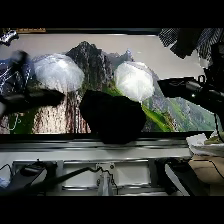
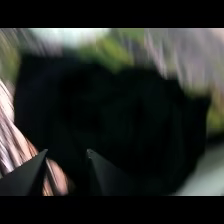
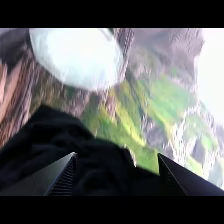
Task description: Fold the clothes and pants, and hang the long-sleeved shirts on hangers.
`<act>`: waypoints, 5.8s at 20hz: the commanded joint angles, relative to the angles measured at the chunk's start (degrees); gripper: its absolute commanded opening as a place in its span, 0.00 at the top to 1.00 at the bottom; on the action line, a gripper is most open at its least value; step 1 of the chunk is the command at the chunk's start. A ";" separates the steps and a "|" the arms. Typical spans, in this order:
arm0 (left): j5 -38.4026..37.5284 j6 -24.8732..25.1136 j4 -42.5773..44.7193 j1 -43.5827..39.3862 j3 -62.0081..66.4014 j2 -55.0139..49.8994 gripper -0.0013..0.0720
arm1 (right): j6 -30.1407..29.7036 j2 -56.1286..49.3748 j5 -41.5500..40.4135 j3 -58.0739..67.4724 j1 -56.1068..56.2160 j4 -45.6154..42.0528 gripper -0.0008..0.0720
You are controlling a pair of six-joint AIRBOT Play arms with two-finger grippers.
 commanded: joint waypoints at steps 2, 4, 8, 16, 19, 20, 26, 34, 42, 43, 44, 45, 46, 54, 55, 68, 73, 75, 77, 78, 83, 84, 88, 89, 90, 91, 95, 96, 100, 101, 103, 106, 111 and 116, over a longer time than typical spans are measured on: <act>-0.02 0.81 -3.32 -12.09 -11.45 0.22 0.30 | 0.11 -0.28 -1.64 -0.02 0.04 -0.44 0.20; 4.35 0.83 -5.16 -14.95 -15.32 -0.17 0.28 | 1.49 -0.31 -0.57 -0.02 0.04 -0.92 0.20; 13.44 1.60 -7.39 -16.00 -18.03 -3.34 0.28 | 4.63 -0.28 2.95 -0.02 0.04 -0.90 0.20; 14.86 26.62 -32.15 -16.02 -18.03 -17.27 0.28 | 11.28 -0.28 6.40 0.00 0.04 -0.87 0.20; 14.47 30.47 -34.77 -16.02 -18.03 -20.13 0.28 | 11.69 -0.28 7.28 -0.02 0.04 -0.92 0.20; 14.53 31.85 -36.04 -16.02 -18.01 -20.83 0.28 | 11.87 -0.31 7.30 -0.02 0.04 -0.90 0.20; 18.78 38.77 -44.89 -16.00 -17.31 -29.05 0.50 | 13.00 -0.31 7.52 -0.02 0.04 -0.70 0.20; 20.48 28.52 -48.61 -12.96 6.23 -23.10 0.96 | 10.97 -0.15 17.44 -0.02 0.04 -0.90 0.20; 26.38 11.02 -23.45 -12.04 30.05 -21.51 0.96 | 10.03 11.45 17.27 -12.26 0.04 -3.10 0.21; 26.43 9.77 -21.92 -12.04 30.88 -21.35 0.96 | 10.62 13.90 17.27 -15.65 0.04 -2.62 0.21; 26.47 9.25 -20.90 -12.07 31.39 -21.00 0.96 | 11.19 16.24 17.20 -18.97 0.04 -1.60 0.21; 26.47 9.11 -20.70 -12.07 31.58 -20.72 0.96 | 11.26 18.75 17.09 -22.60 0.04 0.42 0.21; 26.40 9.11 -20.68 -12.07 31.61 -20.52 0.96 | 11.26 20.94 16.55 -25.81 0.04 2.86 0.21; 27.82 5.75 -12.70 -12.04 31.61 -20.39 0.96 | 11.02 23.87 -4.83 -42.03 8.50 18.36 0.29; 28.33 3.78 -8.57 -12.07 31.61 -20.41 0.96 | 11.08 22.49 -8.90 -42.53 12.52 18.29 0.29; 25.20 -20.96 30.12 -12.00 31.61 -21.20 0.96 | 13.86 -33.07 -39.63 -16.28 44.96 10.71 0.28; 22.49 -26.08 33.46 -9.77 31.61 -21.03 0.96 | 27.23 -35.74 -38.49 -10.84 43.30 -3.15 0.30; 22.56 -26.03 33.46 -9.55 31.61 -20.90 0.96 | 28.22 -36.74 -37.11 -10.29 41.53 -4.87 0.30; 22.77 -26.05 33.42 -9.55 31.61 -20.90 0.96 | 29.51 -37.88 -37.16 -9.44 40.41 -5.05 0.30; 23.04 -26.03 33.24 -9.57 31.61 -20.90 0.96 | 29.73 -38.60 -37.09 -8.79 40.33 -5.27 0.30; 23.61 -25.99 32.87 -9.57 31.63 -20.65 0.96 | 30.62 -43.87 -36.22 -5.29 40.35 -5.31 0.42; 23.56 -25.97 33.09 -9.53 31.61 -20.65 0.96 | 31.23 -44.22 -36.22 -4.98 40.35 -5.29 0.51; 23.28 -25.83 33.46 -7.39 31.61 -20.65 0.96 | 31.58 -42.05 -34.27 -4.98 40.33 -6.60 0.93; 23.12 -25.81 33.48 -6.80 31.61 -20.65 0.96 | 31.58 -40.79 -32.92 -4.98 40.33 -7.80 0.93; 22.64 -25.79 33.51 -6.01 31.61 -20.68 0.96 | 31.56 -38.91 -31.15 -4.98 40.33 -9.68 0.93; 21.90 -25.79 33.51 -5.29 31.61 -20.68 0.96 | 31.45 -36.50 -29.24 -4.98 40.33 -11.72 0.94; 20.02 -25.81 33.46 -1.03 31.61 -20.63 0.96 | 27.04 -19.82 -25.83 -4.90 40.33 -16.72 0.93; 19.32 -25.83 33.44 -0.20 31.61 -20.44 0.96 | 27.04 -15.32 -26.01 -4.35 40.33 -18.64 0.94; 17.99 -25.81 31.41 -0.46 31.63 -15.98 0.96 | 26.99 -1.05 -25.38 1.62 40.33 -28.37 0.93; 18.16 -25.79 30.56 -0.81 31.63 -13.88 0.96 | 26.71 1.05 -24.30 3.82 40.33 -30.29 0.93; 18.23 -25.81 30.21 -1.70 31.63 -8.35 0.96 | 23.17 4.59 -20.74 9.53 40.33 -31.80 0.93; 18.25 -25.79 27.56 -4.20 31.63 1.44 0.96 | 18.21 7.98 -16.20 18.34 40.35 -31.80 0.93; 18.47 -25.81 22.25 -11.56 31.61 9.31 0.96 | 10.88 7.58 -11.50 29.90 40.33 -32.26 0.94; 17.07 -25.83 30.10 -13.40 31.58 -2.01 0.96 | 10.86 -2.19 -11.17 31.12 40.33 -35.67 0.94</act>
